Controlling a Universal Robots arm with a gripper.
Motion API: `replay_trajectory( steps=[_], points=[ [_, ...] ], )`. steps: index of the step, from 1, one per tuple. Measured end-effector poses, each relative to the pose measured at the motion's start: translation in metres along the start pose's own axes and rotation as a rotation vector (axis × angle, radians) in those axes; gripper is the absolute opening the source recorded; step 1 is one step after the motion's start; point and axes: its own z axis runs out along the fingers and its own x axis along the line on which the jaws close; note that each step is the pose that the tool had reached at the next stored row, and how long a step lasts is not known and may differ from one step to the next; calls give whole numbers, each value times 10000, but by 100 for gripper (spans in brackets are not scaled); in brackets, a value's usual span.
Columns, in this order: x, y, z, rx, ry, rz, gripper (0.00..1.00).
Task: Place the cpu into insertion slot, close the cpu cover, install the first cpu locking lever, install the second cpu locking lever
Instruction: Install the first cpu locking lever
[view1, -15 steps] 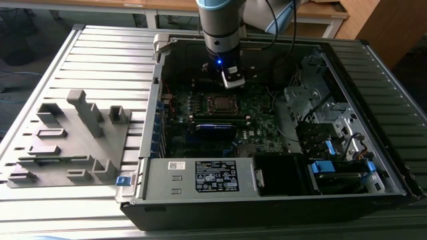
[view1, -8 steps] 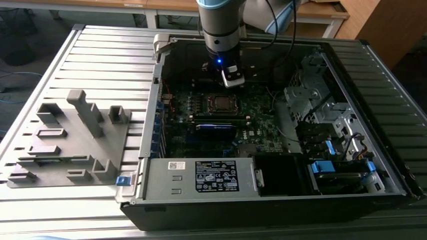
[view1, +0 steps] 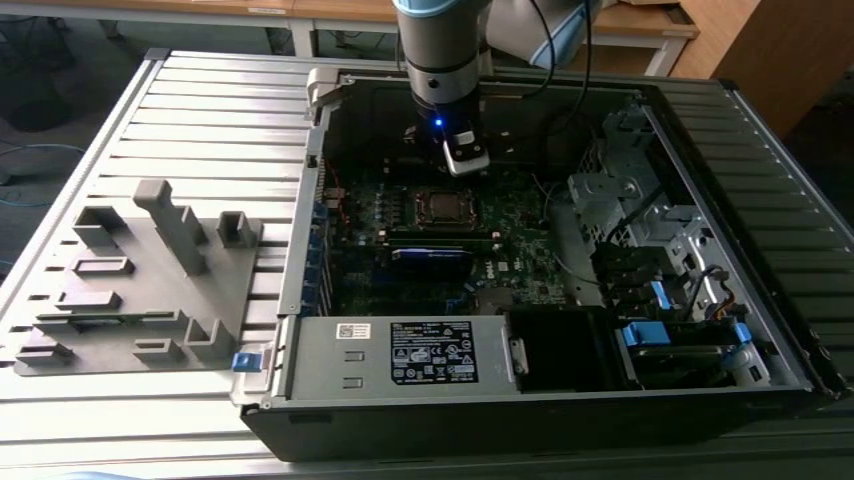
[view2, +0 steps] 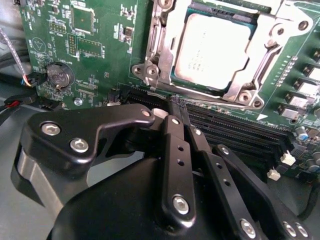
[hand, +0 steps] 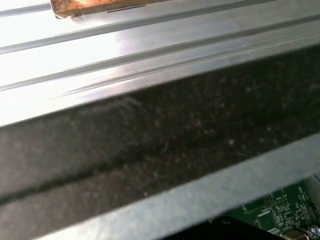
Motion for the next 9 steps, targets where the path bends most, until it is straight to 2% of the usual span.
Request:
replay_trajectory(
  steps=[4, 9],
  points=[
    [1, -1, 5, 140, -47, -31, 11],
    [2, -3, 17, 245, -78, -54, 11]
  ],
)
